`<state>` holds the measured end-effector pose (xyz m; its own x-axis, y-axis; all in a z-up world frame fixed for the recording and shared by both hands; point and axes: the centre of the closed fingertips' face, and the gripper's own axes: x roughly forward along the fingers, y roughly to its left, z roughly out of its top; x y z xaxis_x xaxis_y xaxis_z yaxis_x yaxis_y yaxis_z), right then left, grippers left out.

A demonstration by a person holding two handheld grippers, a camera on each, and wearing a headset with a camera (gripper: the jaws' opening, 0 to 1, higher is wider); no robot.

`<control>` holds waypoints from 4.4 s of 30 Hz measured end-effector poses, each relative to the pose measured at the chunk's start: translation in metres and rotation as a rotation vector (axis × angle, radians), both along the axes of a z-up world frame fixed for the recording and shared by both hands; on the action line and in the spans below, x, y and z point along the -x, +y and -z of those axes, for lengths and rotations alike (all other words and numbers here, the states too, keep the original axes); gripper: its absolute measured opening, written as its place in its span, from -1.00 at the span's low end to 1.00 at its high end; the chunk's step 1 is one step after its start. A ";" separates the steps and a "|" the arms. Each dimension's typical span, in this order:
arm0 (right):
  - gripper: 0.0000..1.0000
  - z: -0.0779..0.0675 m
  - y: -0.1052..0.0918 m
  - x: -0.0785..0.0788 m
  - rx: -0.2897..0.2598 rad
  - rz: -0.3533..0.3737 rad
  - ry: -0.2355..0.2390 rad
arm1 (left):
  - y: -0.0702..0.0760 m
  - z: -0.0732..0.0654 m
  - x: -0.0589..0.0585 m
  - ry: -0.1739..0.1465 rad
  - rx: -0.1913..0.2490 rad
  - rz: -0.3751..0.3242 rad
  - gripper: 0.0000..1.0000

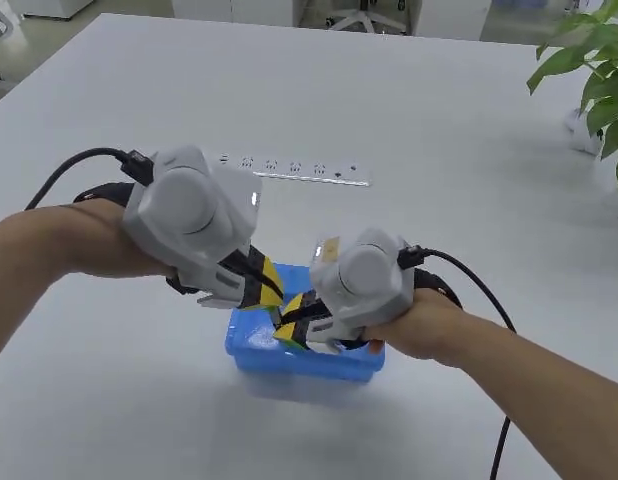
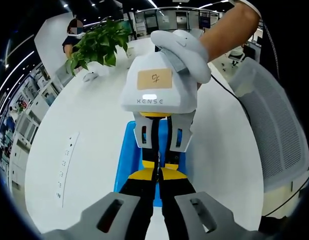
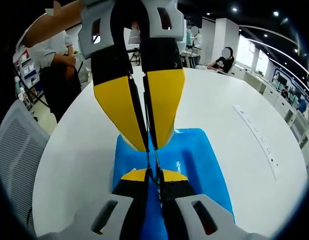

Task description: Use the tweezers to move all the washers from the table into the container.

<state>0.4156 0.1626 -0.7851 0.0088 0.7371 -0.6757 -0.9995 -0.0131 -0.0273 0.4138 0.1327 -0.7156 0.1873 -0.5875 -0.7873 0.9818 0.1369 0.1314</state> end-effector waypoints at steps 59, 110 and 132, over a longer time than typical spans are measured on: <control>-0.78 -0.007 -0.003 0.004 -0.006 0.000 -0.017 | 0.000 -0.007 0.006 -0.009 -0.012 0.009 -0.88; -0.90 -0.069 -0.017 0.051 -0.091 0.108 -0.043 | -0.012 -0.067 0.057 -0.105 -0.025 0.067 -0.86; -0.90 -0.035 -0.035 0.078 0.007 0.057 -0.076 | -0.006 -0.022 0.082 -0.070 -0.084 0.102 -0.88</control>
<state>0.3379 0.1275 -0.7502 0.1026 0.7293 -0.6764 -0.9937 0.0436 -0.1036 0.3314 0.1268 -0.6934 0.1862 -0.5393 -0.8213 0.9781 0.0223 0.2072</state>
